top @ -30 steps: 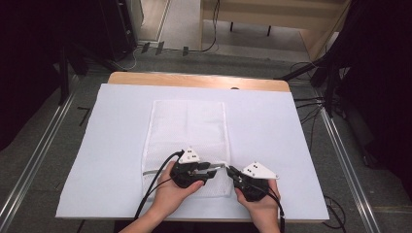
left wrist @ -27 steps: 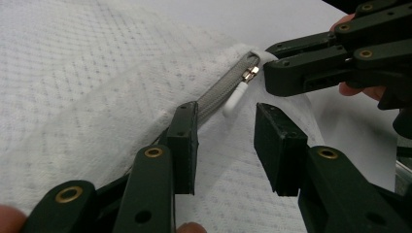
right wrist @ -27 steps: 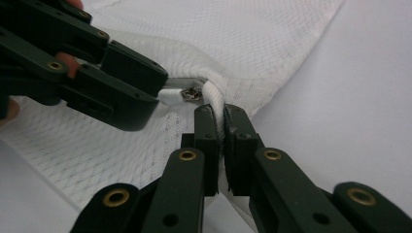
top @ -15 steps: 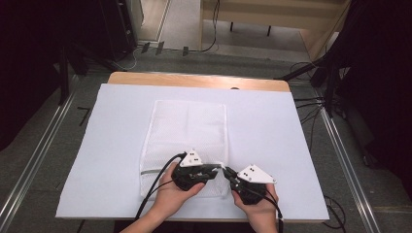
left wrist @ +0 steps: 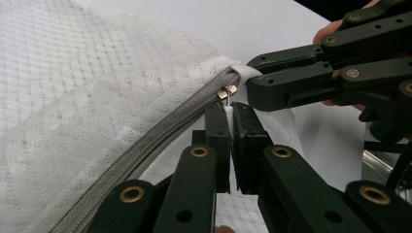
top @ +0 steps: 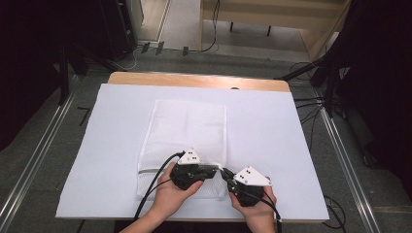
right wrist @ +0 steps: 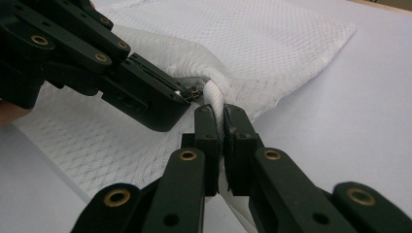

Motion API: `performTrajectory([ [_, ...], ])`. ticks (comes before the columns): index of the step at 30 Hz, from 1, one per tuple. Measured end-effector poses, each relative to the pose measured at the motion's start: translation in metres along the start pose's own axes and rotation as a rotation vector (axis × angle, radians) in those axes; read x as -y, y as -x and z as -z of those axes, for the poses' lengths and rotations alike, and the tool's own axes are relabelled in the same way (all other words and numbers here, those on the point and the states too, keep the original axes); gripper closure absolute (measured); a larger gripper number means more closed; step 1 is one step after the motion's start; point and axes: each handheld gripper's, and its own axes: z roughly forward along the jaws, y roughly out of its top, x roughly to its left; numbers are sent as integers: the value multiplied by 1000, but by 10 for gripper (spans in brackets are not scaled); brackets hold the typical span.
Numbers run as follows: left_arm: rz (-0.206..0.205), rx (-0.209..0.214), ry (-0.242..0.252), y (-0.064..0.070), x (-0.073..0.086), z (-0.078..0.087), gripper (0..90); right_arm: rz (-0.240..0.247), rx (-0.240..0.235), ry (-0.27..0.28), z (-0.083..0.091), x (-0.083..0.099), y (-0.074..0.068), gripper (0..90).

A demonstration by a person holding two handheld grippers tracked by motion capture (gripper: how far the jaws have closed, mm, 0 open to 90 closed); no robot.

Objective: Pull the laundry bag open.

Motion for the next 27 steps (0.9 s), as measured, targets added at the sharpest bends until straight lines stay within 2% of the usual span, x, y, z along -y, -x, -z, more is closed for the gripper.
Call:
performTrajectory([
  [11,-5,3,-13,-2,1,1,877,9,8,-21,-1,0,-1,876],
  [13,-10,-24,-20,-3,3,2,877,15,14,-23,-1,0,-1,878],
  [14,-3,-32,-19,-5,5,3,877,18,27,-25,0,0,-1,878],
  [19,38,-51,-16,-21,15,16,877,-25,31,-16,5,0,9,878],
  [23,47,-63,-14,-29,21,29,877,-18,39,-11,5,0,9,878],
  [27,73,-55,-1,-36,23,41,876,-20,41,-12,6,0,11,878],
])
